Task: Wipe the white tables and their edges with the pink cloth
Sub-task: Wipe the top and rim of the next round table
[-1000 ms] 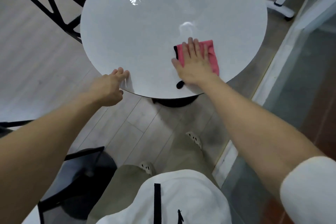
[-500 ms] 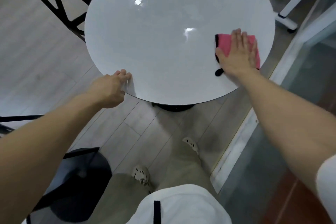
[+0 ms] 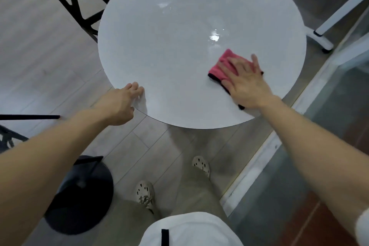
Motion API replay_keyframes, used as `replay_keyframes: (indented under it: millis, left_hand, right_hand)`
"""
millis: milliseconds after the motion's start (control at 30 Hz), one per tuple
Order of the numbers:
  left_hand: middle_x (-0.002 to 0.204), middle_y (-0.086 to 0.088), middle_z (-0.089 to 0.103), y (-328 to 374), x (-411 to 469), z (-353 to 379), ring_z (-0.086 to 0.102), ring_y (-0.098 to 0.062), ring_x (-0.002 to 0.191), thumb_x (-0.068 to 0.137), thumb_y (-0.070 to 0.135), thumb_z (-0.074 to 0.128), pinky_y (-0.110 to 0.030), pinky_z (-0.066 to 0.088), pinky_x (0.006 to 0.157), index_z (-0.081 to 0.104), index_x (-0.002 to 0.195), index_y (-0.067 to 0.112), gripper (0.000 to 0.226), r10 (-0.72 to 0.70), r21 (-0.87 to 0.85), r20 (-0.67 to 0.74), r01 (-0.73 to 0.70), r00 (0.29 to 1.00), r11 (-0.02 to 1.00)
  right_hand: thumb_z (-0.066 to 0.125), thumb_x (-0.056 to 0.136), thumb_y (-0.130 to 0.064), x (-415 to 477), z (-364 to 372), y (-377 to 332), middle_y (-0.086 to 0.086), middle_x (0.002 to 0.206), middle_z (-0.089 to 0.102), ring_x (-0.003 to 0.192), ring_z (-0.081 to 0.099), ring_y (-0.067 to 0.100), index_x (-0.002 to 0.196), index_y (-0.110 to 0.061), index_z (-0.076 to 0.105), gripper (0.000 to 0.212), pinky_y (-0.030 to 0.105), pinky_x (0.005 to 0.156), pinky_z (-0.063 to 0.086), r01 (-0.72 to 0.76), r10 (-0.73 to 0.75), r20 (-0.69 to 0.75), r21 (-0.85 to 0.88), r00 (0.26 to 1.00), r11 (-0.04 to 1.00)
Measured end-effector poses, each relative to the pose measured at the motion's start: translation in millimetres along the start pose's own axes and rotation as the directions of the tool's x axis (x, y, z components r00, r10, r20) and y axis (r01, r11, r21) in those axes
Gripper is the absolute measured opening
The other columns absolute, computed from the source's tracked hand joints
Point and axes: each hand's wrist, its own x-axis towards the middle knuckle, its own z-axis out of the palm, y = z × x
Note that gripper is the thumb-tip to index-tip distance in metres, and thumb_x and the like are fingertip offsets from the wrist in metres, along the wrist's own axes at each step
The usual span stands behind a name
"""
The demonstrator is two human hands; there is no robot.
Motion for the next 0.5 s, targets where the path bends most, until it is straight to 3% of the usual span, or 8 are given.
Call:
replay_keyframes:
  millis: [100,233,300,333,400,433,500]
  left_hand:
    - [0.142,0.001,0.045,-2,1,4,0.063,-0.031,0.115,0.094,0.01,0.061,-0.054,0.061,0.08,0.043,0.143,0.021,0.054,0.027,-0.01,-0.023,-0.027,0.999,1.0]
    - [0.152,0.0,0.042,-1,2,5,0.059,-0.03,0.128,0.095,0.008,0.06,-0.054,0.061,0.085,0.041,0.147,0.021,0.057,-0.005,-0.017,-0.005,0.005,1.0,1.0]
    - [0.159,0.002,0.038,-1,2,7,0.054,-0.027,0.138,0.096,0.006,0.059,-0.054,0.06,0.09,0.039,0.153,0.022,0.063,-0.023,-0.018,-0.001,0.023,1.0,1.0]
    - [0.163,0.002,0.036,-1,2,7,0.049,-0.025,0.143,0.096,0.005,0.058,-0.054,0.059,0.095,0.037,0.157,0.021,0.066,-0.033,-0.031,0.0,0.033,0.999,0.999]
    - [0.168,0.001,0.034,-1,1,6,0.047,-0.025,0.147,0.096,0.004,0.059,-0.055,0.056,0.102,0.036,0.162,0.022,0.071,-0.047,-0.057,0.006,0.047,0.999,0.997]
    - [0.168,0.002,0.034,-2,2,6,0.047,-0.025,0.147,0.096,0.005,0.06,-0.055,0.056,0.102,0.036,0.161,0.022,0.072,-0.045,-0.057,0.005,0.045,0.999,0.997]
    - [0.163,0.003,0.036,-3,2,8,0.05,-0.026,0.143,0.093,0.005,0.059,-0.056,0.059,0.094,0.037,0.156,0.024,0.069,-0.037,-0.056,-0.011,0.036,0.999,0.998]
  right_hand:
    - [0.022,0.107,-0.055,7,-16,49,0.005,0.181,0.009,0.167,0.002,0.021,0.17,-0.036,0.021,0.065,0.063,0.132,-0.006,-0.235,0.224,0.1,0.116,0.97,0.965]
    - [0.016,0.108,-0.057,44,5,-39,0.019,0.179,0.009,0.167,0.005,0.033,0.169,-0.009,0.023,0.078,0.063,0.132,0.0,-0.515,0.523,-0.012,0.157,0.852,0.843]
    - [0.019,0.108,-0.052,56,10,-113,0.02,0.178,0.018,0.166,0.013,0.035,0.169,-0.004,0.024,0.078,0.063,0.131,0.007,-0.349,0.379,-0.066,0.271,0.923,0.897]
    - [0.024,0.108,-0.051,56,11,-148,0.016,0.177,0.022,0.166,0.015,0.032,0.169,-0.007,0.025,0.076,0.061,0.132,0.007,-0.181,0.223,-0.098,0.324,0.97,0.929]
    - [0.023,0.11,-0.056,45,8,-196,0.009,0.179,0.019,0.167,0.009,0.025,0.171,-0.019,0.026,0.072,0.056,0.133,0.003,0.096,-0.069,-0.097,0.305,0.993,0.948]
    - [0.019,0.111,-0.058,40,7,-204,0.008,0.18,0.016,0.168,0.006,0.024,0.17,-0.024,0.029,0.069,0.054,0.133,0.001,0.155,-0.138,-0.078,0.273,0.987,0.949]
    - [0.024,0.112,-0.055,43,6,-195,0.01,0.179,0.021,0.167,0.008,0.028,0.162,-0.028,0.046,0.061,0.053,0.134,0.003,0.132,-0.108,-0.092,0.316,0.99,0.94]
